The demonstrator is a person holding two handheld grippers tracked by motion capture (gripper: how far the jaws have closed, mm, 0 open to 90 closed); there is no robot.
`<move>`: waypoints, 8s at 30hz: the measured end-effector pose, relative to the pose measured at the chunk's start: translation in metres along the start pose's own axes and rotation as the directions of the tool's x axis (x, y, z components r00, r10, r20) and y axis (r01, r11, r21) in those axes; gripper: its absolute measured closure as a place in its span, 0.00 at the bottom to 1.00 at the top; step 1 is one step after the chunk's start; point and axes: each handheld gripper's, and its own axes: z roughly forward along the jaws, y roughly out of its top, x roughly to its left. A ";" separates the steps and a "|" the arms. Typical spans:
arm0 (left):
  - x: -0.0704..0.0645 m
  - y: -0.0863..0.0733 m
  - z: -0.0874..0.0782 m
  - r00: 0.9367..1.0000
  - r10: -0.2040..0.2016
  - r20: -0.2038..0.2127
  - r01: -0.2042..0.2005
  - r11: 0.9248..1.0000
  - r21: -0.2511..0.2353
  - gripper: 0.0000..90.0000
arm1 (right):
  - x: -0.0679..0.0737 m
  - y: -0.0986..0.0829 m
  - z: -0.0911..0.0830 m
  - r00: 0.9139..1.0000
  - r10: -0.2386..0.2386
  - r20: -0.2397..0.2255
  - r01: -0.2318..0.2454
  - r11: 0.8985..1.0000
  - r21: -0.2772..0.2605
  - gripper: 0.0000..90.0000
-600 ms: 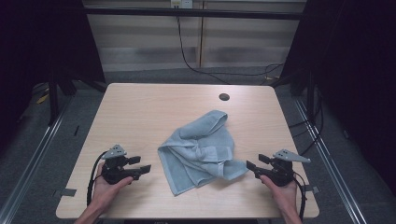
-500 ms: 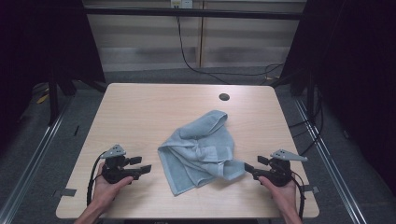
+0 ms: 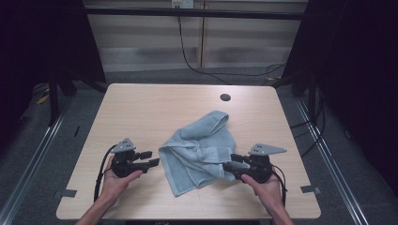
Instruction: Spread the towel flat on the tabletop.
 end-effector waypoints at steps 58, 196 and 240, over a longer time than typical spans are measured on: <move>0.056 -0.006 -0.027 0.980 -0.163 -0.117 0.151 0.983 -0.108 0.96 | -0.078 0.017 -0.026 0.932 0.065 0.356 -0.042 0.997 -0.072 0.91; 0.076 0.059 -0.006 0.989 -0.089 -0.117 0.076 0.991 -0.112 0.95 | -0.027 0.002 0.014 0.998 -0.002 0.067 -0.008 0.989 0.146 0.50; 0.051 -0.011 0.026 0.989 -0.030 -0.147 0.046 0.993 0.110 0.81 | -0.055 -0.002 0.058 0.998 -0.019 0.056 0.000 0.949 0.316 0.95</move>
